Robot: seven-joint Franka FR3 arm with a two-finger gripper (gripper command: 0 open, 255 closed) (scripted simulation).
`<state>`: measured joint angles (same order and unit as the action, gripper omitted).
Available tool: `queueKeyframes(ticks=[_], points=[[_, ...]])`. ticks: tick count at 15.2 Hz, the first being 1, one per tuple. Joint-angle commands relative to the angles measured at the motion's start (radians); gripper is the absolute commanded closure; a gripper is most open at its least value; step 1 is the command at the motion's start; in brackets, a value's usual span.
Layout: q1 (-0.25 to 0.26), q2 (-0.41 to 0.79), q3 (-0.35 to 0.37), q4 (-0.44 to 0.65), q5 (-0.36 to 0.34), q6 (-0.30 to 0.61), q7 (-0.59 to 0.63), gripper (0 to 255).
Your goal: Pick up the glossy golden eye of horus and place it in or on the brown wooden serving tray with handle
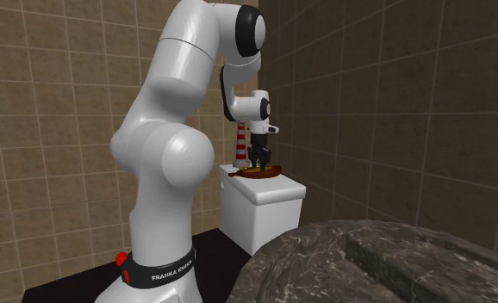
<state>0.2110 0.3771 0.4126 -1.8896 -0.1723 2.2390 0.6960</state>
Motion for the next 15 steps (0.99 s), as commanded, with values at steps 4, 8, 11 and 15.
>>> queueKeyframes(ticks=[4, 8, 11, 15], points=[[0.001, 0.003, -0.001, 0.000, -0.002, 0.004, 0.001, 255], [0.001, 0.003, -0.001, 0.000, -0.002, 0.004, 0.001, 0], [0.001, 0.003, -0.001, 0.000, -0.002, 0.004, 0.001, 0], [-0.007, -0.033, 0.009, 0.020, 0.019, -0.050, -0.012, 0]])
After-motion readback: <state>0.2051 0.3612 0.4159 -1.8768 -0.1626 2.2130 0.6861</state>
